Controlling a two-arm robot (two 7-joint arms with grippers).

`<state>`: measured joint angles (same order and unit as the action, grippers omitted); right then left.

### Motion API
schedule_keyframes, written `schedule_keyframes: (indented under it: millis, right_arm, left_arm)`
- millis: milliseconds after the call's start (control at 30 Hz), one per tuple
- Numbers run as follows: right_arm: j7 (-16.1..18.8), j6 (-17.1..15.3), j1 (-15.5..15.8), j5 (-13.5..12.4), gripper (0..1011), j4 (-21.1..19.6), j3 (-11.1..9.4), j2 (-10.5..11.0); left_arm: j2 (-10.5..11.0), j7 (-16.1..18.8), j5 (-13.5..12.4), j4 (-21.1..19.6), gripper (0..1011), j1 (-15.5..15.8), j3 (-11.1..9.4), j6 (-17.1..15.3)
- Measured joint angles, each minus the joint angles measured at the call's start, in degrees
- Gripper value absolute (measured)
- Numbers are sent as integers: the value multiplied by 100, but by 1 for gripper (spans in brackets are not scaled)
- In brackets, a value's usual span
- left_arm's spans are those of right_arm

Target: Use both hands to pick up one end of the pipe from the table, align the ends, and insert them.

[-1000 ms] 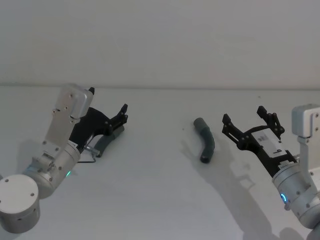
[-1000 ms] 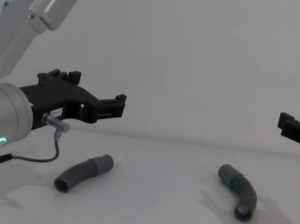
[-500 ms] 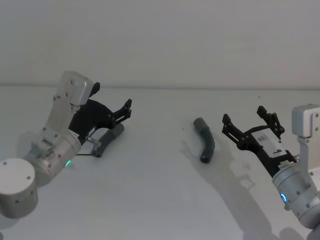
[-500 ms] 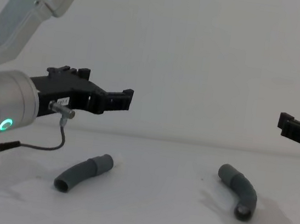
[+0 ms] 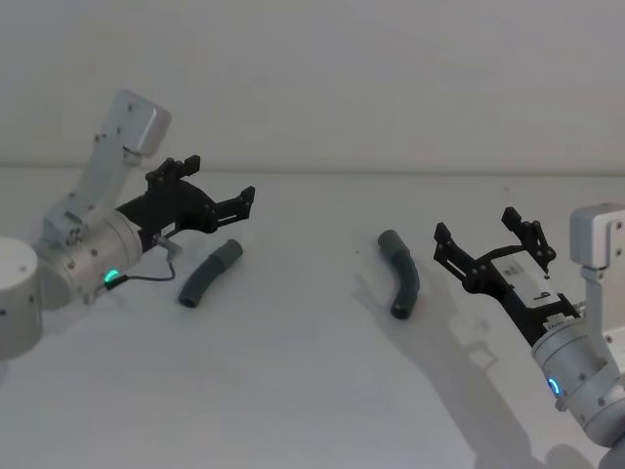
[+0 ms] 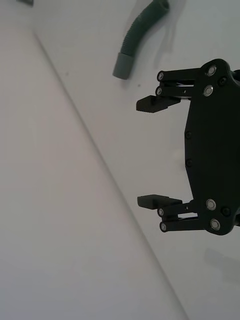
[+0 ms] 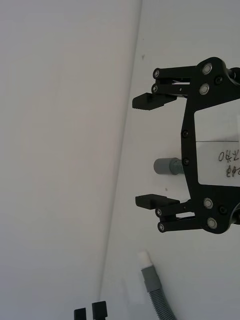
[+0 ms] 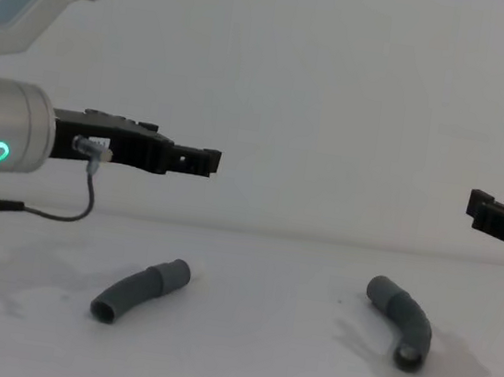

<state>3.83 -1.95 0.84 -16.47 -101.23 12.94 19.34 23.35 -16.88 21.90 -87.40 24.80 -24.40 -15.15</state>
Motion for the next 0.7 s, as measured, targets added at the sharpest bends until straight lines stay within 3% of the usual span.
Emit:
schedule_keyframes:
  millis: [200, 700]
  right_arm:
    - [0, 0, 0, 0, 1001, 0, 0, 0]
    - [0, 0, 0, 0, 1001, 0, 0, 0]
  left_arm:
    - [161, -420, 245, 191, 1001, 294, 22, -486]
    - [355, -496, 518, 23, 1001, 285, 87, -1139]
